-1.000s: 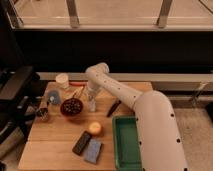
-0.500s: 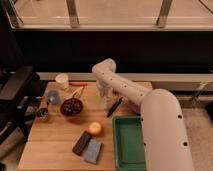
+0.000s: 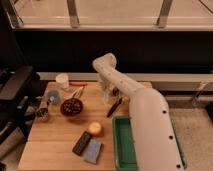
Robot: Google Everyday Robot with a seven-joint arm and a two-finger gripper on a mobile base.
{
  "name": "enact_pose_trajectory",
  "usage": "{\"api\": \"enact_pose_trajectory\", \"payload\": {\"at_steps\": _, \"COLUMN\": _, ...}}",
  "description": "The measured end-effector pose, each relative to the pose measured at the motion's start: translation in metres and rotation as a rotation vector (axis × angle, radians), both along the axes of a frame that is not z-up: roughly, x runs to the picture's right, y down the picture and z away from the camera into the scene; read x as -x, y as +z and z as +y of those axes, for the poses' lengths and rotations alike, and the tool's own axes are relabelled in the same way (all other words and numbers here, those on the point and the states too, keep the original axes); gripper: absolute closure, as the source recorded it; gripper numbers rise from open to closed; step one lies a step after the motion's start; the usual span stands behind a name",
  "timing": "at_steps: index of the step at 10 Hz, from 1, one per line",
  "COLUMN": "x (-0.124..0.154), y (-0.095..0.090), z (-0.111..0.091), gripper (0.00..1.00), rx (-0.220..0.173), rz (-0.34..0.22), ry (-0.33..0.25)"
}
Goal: Wipe table surface with towel
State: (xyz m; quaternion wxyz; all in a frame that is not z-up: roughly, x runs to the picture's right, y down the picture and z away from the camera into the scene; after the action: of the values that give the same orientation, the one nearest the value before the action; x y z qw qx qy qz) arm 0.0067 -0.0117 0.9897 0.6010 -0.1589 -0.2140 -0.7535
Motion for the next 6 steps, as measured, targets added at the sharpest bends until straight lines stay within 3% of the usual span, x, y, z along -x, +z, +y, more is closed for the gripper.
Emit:
{"api": "enact_pose_trajectory", "payload": {"at_steps": 3, "x": 0.060, "y": 0.006, "z": -0.008, "gripper": 1.00, "rx": -0.011, "rz": -0.122, "ry": -0.022}}
{"api": "enact_pose_trajectory", "payload": {"at_steps": 6, "x": 0.081, "y": -0.011, "z": 0.014, "gripper": 1.00, "rx": 0.008, "rz": -0.195, "ry": 0.003}}
